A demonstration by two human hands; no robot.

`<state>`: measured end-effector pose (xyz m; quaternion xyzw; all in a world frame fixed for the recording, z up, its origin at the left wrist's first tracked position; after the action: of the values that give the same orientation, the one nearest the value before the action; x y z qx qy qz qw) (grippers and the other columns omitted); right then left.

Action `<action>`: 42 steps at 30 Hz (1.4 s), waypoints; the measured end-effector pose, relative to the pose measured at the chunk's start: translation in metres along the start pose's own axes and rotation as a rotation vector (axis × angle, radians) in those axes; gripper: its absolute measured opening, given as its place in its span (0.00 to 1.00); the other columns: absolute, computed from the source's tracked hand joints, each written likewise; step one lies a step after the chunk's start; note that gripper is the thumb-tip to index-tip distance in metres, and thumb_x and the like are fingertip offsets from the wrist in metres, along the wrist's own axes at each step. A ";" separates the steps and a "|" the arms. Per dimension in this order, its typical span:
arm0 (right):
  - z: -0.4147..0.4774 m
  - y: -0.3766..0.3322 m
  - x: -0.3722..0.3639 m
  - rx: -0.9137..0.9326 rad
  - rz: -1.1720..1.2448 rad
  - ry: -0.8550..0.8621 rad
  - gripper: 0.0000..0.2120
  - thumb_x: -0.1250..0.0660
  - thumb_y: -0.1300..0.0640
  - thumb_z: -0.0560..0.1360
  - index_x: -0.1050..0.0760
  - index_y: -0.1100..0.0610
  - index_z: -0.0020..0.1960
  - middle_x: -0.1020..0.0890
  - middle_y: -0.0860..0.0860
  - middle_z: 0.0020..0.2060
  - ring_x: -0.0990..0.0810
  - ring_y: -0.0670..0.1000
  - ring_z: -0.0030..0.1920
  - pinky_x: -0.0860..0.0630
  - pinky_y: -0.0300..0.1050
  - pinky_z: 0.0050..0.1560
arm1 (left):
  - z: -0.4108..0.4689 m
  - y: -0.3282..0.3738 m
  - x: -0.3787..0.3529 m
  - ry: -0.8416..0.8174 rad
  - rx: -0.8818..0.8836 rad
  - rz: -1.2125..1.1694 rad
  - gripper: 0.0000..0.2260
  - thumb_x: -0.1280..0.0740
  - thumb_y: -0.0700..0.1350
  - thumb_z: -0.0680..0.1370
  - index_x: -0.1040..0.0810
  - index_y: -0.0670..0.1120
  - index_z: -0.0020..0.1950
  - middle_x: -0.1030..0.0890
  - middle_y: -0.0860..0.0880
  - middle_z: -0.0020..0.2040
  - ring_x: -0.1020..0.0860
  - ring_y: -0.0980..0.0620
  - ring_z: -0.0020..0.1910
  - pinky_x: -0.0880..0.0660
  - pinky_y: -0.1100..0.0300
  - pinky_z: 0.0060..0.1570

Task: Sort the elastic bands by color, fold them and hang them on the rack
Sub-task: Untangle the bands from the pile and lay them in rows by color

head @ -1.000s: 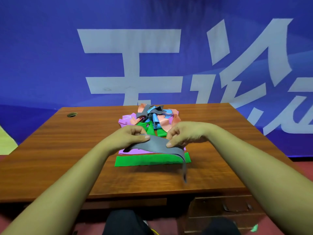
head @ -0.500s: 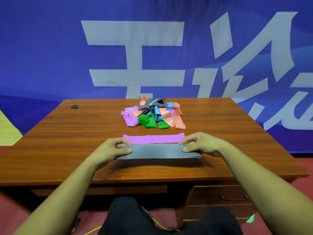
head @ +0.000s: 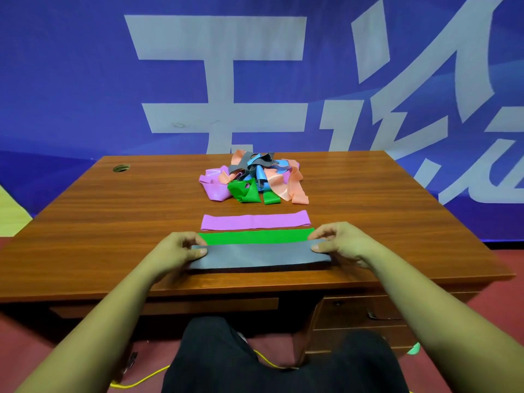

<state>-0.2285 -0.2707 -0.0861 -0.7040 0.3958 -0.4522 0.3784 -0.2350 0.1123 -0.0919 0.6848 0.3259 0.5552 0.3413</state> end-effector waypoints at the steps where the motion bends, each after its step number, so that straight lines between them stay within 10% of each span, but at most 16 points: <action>1: -0.002 0.000 0.000 0.005 -0.065 0.035 0.09 0.23 0.63 0.68 0.16 0.52 0.45 0.15 0.53 0.48 0.18 0.52 0.51 0.21 0.49 0.56 | 0.000 -0.002 -0.002 -0.003 0.021 -0.006 0.04 0.29 0.38 0.76 0.19 0.46 0.43 0.25 0.45 0.35 0.28 0.50 0.35 0.26 0.61 0.32; 4: -0.005 0.001 -0.005 0.012 -0.151 0.102 0.08 0.25 0.64 0.71 0.19 0.54 0.47 0.19 0.54 0.39 0.23 0.50 0.37 0.25 0.41 0.37 | 0.003 -0.003 -0.003 0.051 -0.023 0.139 0.06 0.28 0.39 0.75 0.20 0.49 0.43 0.25 0.47 0.34 0.28 0.52 0.32 0.28 0.61 0.33; 12: -0.006 0.009 -0.014 0.067 -0.440 0.259 0.07 0.26 0.61 0.72 0.19 0.51 0.48 0.23 0.49 0.36 0.27 0.46 0.36 0.32 0.39 0.36 | 0.001 -0.008 -0.008 0.190 -0.001 0.358 0.07 0.26 0.42 0.73 0.22 0.51 0.46 0.21 0.50 0.38 0.25 0.53 0.37 0.33 0.66 0.34; 26: 0.009 -0.002 -0.012 0.138 -0.564 0.440 0.14 0.32 0.61 0.75 0.21 0.57 0.60 0.25 0.53 0.51 0.26 0.49 0.47 0.33 0.36 0.50 | 0.005 0.005 -0.001 0.402 -0.051 0.334 0.08 0.30 0.38 0.71 0.22 0.43 0.50 0.27 0.45 0.46 0.27 0.49 0.44 0.34 0.61 0.47; 42: 0.151 -0.056 0.035 0.108 -0.810 0.333 0.23 0.33 0.48 0.74 0.27 0.55 0.67 0.26 0.54 0.62 0.24 0.55 0.60 0.25 0.52 0.61 | 0.190 0.147 -0.102 0.172 -0.384 0.564 0.15 0.34 0.40 0.73 0.22 0.45 0.59 0.26 0.44 0.56 0.28 0.44 0.58 0.29 0.49 0.58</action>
<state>-0.0654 -0.2538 -0.0706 -0.6992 0.1192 -0.6913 0.1378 -0.0553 -0.0734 -0.0535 0.6221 0.0412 0.7344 0.2682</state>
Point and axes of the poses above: each hand's wrist, its own z-axis towards the middle knuckle, its own x-axis out of the back of the hand, y = z × x, the point moved 6 cm from there along z, towards the middle knuckle
